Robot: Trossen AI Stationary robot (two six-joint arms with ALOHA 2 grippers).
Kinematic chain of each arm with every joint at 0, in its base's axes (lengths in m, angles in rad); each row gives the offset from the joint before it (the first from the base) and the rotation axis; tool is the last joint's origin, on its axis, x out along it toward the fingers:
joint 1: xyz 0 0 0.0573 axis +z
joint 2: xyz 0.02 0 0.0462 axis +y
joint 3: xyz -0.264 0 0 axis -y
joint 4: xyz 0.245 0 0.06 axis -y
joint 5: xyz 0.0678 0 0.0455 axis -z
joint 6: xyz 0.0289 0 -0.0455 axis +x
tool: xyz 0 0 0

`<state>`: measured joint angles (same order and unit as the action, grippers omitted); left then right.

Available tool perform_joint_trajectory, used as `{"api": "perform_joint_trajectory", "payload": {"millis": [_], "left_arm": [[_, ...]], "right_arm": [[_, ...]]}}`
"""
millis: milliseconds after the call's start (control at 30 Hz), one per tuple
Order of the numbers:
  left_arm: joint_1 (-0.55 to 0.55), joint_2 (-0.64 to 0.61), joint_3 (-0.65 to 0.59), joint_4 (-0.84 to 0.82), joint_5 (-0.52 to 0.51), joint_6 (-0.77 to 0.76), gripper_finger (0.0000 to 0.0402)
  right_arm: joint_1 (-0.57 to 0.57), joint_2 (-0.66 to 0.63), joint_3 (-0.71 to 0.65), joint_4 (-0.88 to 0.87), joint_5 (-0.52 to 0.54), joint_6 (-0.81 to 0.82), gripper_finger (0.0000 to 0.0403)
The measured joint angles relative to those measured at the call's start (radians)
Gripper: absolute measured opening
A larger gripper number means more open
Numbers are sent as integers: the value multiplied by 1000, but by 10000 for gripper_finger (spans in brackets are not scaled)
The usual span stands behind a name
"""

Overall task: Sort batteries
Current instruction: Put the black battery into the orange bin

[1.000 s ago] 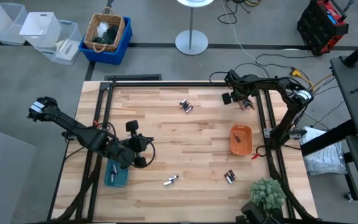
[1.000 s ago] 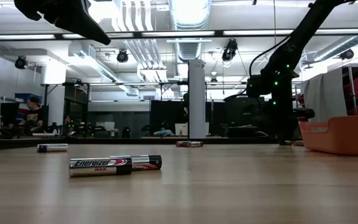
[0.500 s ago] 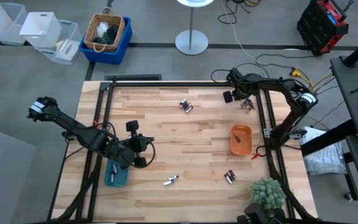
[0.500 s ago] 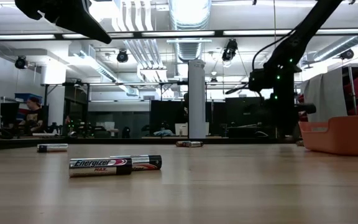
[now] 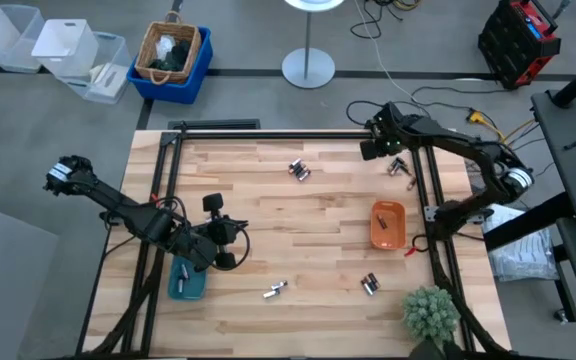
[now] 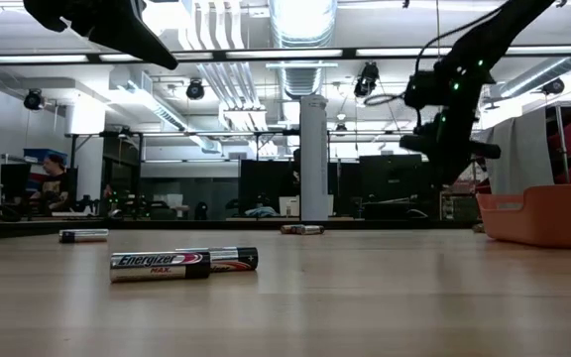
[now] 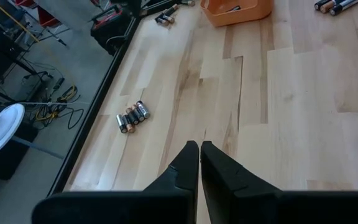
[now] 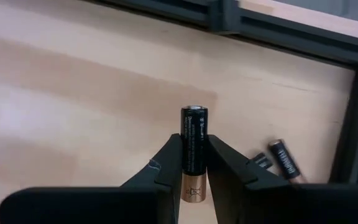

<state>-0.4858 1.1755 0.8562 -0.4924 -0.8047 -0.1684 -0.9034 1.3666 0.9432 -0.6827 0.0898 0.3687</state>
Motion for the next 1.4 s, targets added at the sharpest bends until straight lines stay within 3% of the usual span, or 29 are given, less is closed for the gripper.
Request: {"api": "perform_joint_trajectory", "payload": {"millis": [567, 900, 1400], "left_arm": [[0, 0, 0, 18, 0, 4, 0], [0, 0, 0, 42, 1, 26, 0], [0, 0, 0, 47, 2, 22, 0]], "right_arm": [[238, -229, 1, -225, -62, 96, 54], [422, -246, 1, -319, -117, 177, 54], [731, -246, -2, -436, -117, 416, 54]]}}
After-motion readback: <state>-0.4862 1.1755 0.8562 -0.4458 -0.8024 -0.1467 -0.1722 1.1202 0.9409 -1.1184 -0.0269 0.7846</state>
